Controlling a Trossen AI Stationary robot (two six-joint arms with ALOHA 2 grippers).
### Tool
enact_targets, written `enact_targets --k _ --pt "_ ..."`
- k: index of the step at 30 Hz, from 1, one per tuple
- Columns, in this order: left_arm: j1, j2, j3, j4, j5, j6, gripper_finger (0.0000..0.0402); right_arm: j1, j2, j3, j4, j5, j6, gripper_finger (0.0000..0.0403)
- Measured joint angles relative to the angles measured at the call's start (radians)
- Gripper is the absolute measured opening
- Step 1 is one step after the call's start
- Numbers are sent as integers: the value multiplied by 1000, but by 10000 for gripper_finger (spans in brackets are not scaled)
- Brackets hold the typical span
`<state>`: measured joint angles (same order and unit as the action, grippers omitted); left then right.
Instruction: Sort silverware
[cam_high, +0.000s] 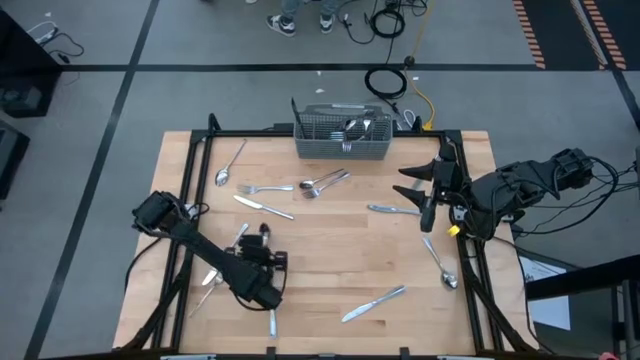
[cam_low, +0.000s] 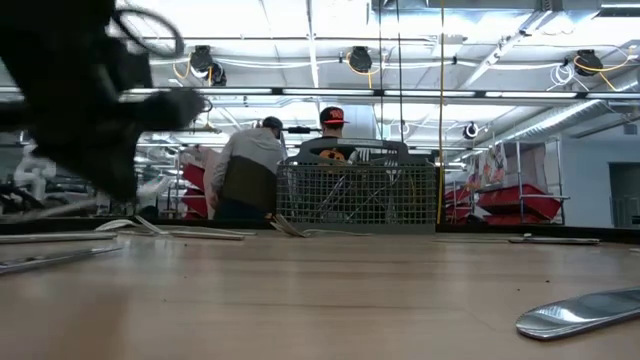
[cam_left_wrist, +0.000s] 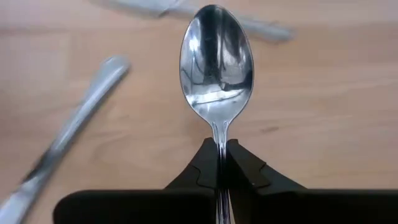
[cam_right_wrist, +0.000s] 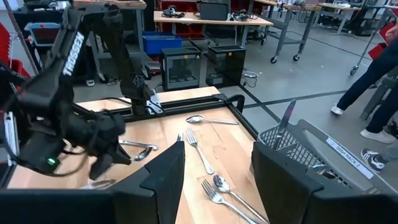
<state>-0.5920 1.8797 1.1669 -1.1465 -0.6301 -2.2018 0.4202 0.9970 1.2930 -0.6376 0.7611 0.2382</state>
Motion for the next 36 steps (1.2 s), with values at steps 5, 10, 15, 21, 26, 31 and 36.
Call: enact_targets --k 5,10,15,21,26,31,36 --pt "59 -76 69 -17 -371 64 16 0 0 0 -7 31 -56 176" --pt "186 -176 129 5 -719 343 15 0 -10 0 -63 82 -95 176" --pt "346 -294 161 108 -930 591 15 0 -43 0 -129 92 -95 176" --pt "530 -345 162 218 -934 759 15 0 -103 0 -194 106 -90 176" --pt "569 -345 161 412 -691 1035 15 0 -142 0 -212 104 -62 176" --pt "537 -305 142 825 -243 1676 15 0 -160 0 -212 107 -43 176" --pt "590 -263 140 1211 -46 2236 15 0 -154 0 -210 128 -28 176"
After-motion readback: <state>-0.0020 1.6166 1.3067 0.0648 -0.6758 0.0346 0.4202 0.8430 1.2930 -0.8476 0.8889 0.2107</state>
